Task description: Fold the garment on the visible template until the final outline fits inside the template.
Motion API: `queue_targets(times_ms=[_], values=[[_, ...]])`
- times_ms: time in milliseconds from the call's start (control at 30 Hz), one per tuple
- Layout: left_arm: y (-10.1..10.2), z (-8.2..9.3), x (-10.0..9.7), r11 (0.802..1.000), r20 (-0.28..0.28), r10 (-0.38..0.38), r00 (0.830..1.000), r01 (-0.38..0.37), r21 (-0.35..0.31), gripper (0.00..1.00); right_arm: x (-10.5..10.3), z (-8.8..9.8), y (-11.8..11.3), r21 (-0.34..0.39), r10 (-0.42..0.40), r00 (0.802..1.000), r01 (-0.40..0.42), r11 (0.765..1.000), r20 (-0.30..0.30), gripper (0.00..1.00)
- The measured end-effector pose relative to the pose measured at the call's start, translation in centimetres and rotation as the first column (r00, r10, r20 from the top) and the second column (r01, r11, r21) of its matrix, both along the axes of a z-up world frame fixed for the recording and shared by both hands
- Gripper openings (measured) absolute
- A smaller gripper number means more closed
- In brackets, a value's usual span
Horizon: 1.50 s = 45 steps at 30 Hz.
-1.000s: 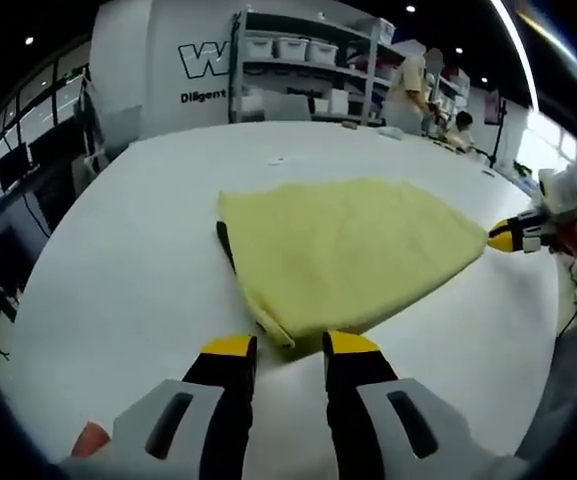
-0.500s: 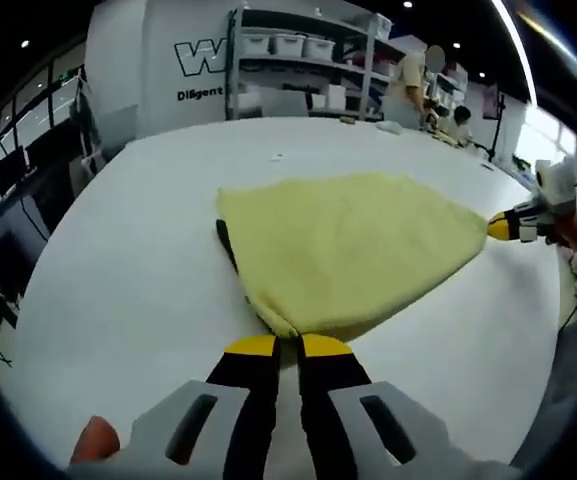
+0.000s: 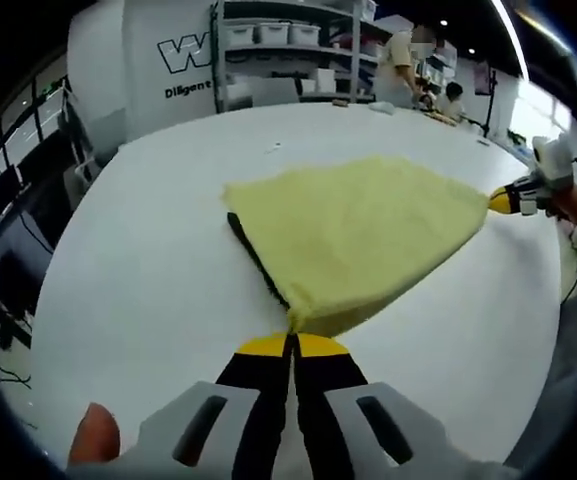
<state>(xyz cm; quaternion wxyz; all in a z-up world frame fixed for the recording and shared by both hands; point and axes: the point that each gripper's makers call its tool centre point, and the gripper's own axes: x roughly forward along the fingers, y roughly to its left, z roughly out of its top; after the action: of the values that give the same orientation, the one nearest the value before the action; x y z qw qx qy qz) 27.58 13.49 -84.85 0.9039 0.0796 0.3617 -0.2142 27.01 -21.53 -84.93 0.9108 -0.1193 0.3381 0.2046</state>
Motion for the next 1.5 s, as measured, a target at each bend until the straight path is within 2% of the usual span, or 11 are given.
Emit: queue_targets(times_ms=[100, 233, 500, 633, 733, 833, 900, 933, 1033, 1300, 1500], values=[[-0.3, 1.1, 0.0, 0.999, 0.031, 0.008, 0.999, -0.006, -0.052, 0.03, 0.0, 0.1, 0.0, 0.000, -0.005, 1.000, 0.005, 1.000, -0.001, 0.00], [-0.5, 1.5, 0.5, 0.998, 0.045, 0.021, 0.999, -0.018, -0.067, 0.20, -0.2, 0.0, -0.1, 0.009, -0.017, 1.000, 0.017, 1.000, -0.012, 0.00], [-1.2, 0.8, 1.2, 0.990, -0.002, 0.034, 0.999, -0.034, -0.137, 0.17, 0.0, 0.6, -0.5, 0.070, -0.052, 0.999, 0.052, 0.996, -0.006, 0.04], [-1.2, 0.8, 1.7, 0.981, -0.013, 0.064, 0.998, -0.066, -0.182, 0.20, 0.3, 0.5, -0.8, 0.080, -0.073, 0.997, 0.073, 0.994, -0.009, 0.10], [-1.3, 0.8, 1.9, 0.971, -0.021, 0.092, 0.996, -0.094, -0.218, 0.24, 0.4, 0.7, -0.4, 0.138, -0.096, 0.995, 0.097, 0.986, -0.019, 0.14], [-1.4, 0.8, 2.1, 0.962, -0.031, 0.112, 0.993, -0.117, -0.249, 0.25, 0.7, 1.8, -0.7, 0.234, -0.157, 0.988, 0.155, 0.960, -0.011, 0.14], [-1.5, 0.7, 2.0, 0.960, -0.042, 0.113, 0.993, -0.120, -0.253, 0.23, 0.7, 2.4, -1.0, 0.361, -0.232, 0.972, 0.231, 0.904, -0.043, 0.11], [-1.6, 0.7, 2.0, 0.959, -0.046, 0.113, 0.993, -0.121, -0.258, 0.22, 0.7, 2.2, -1.1, 0.383, -0.245, 0.968, 0.248, 0.890, -0.056, 0.10], [-1.6, 0.2, 2.1, 0.954, -0.064, 0.122, 0.990, -0.135, -0.266, 0.21, 0.6, 0.7, -1.0, 0.341, -0.232, 0.968, 0.249, 0.906, -0.091, 0.11], [-2.1, -0.3, 2.3, 0.944, -0.092, 0.145, 0.985, -0.166, -0.285, 0.18, 0.8, -0.4, 0.4, 0.369, -0.242, 0.957, 0.285, 0.885, -0.160, 0.11], [-1.6, -0.7, 2.3, 0.942, -0.111, 0.162, 0.980, -0.188, -0.280, 0.04, 0.6, -0.9, 0.7, 0.336, -0.225, 0.962, 0.265, 0.904, -0.151, 0.04]])
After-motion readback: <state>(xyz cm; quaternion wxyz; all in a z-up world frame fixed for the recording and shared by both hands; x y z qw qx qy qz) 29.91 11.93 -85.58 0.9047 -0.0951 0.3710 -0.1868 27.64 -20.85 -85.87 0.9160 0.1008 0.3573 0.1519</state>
